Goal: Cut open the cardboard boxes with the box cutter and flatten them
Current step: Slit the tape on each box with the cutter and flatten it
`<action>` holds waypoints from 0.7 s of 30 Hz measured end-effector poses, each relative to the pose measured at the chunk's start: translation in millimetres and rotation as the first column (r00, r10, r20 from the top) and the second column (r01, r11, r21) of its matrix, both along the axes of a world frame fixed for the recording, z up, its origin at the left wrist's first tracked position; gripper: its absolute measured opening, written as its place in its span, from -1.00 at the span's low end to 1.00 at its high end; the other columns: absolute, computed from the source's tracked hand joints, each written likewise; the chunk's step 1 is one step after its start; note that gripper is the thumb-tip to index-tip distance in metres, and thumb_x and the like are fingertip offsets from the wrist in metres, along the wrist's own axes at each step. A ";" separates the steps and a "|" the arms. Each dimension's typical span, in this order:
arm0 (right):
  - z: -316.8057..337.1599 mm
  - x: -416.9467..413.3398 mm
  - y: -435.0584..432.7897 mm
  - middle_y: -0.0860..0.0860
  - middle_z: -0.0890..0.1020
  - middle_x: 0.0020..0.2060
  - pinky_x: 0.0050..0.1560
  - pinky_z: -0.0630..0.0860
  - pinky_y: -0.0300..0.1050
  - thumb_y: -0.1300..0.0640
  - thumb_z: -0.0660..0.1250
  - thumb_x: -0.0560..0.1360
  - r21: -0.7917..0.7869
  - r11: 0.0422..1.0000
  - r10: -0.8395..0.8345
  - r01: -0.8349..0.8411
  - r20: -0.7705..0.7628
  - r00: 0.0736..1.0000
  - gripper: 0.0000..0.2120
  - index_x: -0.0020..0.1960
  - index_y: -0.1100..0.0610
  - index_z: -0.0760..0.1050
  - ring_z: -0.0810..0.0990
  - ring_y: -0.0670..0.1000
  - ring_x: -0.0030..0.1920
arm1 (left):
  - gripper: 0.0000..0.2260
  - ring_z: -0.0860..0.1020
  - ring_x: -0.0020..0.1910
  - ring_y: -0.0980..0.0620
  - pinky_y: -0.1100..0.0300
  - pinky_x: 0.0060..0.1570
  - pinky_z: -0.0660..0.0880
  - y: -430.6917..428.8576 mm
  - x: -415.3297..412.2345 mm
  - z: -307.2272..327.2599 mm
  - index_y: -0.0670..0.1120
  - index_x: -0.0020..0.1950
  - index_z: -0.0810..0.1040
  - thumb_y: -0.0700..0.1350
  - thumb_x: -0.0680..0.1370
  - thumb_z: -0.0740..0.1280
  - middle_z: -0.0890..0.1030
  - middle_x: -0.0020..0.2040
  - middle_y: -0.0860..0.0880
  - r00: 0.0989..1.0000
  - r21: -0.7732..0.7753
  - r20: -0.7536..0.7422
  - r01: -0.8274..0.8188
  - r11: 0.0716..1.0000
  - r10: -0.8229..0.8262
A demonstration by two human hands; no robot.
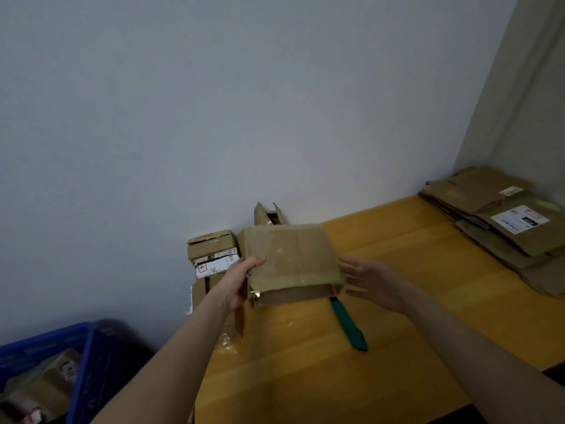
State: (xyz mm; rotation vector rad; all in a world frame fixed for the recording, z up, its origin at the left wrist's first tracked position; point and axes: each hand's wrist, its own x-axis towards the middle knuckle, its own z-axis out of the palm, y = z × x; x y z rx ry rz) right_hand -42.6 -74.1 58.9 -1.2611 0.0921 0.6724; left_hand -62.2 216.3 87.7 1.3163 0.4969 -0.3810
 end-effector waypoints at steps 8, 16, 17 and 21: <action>-10.5 2.5 17.7 0.00 0.54 0.19 0.14 0.49 0.07 0.07 0.47 0.40 -0.151 0.983 -0.104 0.108 0.038 0.994 -0.46 0.34 0.06 0.39 0.51 0.04 0.15 | -0.10 0.55 0.23 -0.10 0.01 0.19 0.53 -12.0 7.2 -3.5 0.05 0.54 0.20 -0.26 0.28 0.51 0.51 0.33 -0.11 0.931 0.076 0.257 0.249 0.966 -0.260; -2.3 1.1 15.7 0.06 0.57 0.21 0.07 0.56 -0.05 0.04 0.53 0.26 -0.195 0.973 -0.076 0.120 0.218 0.973 -0.35 0.30 0.09 0.44 0.57 0.05 0.15 | -0.30 0.51 0.23 0.00 0.29 -0.05 0.54 -3.9 6.0 -1.4 0.14 0.41 0.30 -0.27 0.40 0.52 0.49 0.27 0.05 0.905 0.390 0.285 0.192 0.901 -0.316; 0.5 0.4 15.0 0.04 0.53 0.24 0.07 0.55 -0.07 0.00 0.47 0.34 -0.188 0.978 -0.050 0.087 0.196 0.979 -0.43 0.30 0.07 0.42 0.55 0.03 0.16 | -0.30 0.47 0.25 0.02 0.34 -0.10 0.54 -3.4 6.0 -2.8 0.15 0.38 0.29 -0.28 0.39 0.52 0.48 0.26 0.05 0.896 0.427 0.307 0.172 0.887 -0.322; 9.7 5.1 8.6 0.02 0.44 0.30 0.33 0.38 0.11 -0.34 0.25 0.31 -0.187 0.980 -0.063 0.070 0.044 0.997 -0.21 0.44 -0.01 0.28 0.45 0.12 0.29 | -0.25 0.36 0.32 0.09 0.29 0.00 0.54 2.0 7.2 -7.6 0.11 0.39 0.30 -0.28 0.33 0.56 0.47 0.28 0.07 0.857 0.606 0.349 0.103 0.789 -0.380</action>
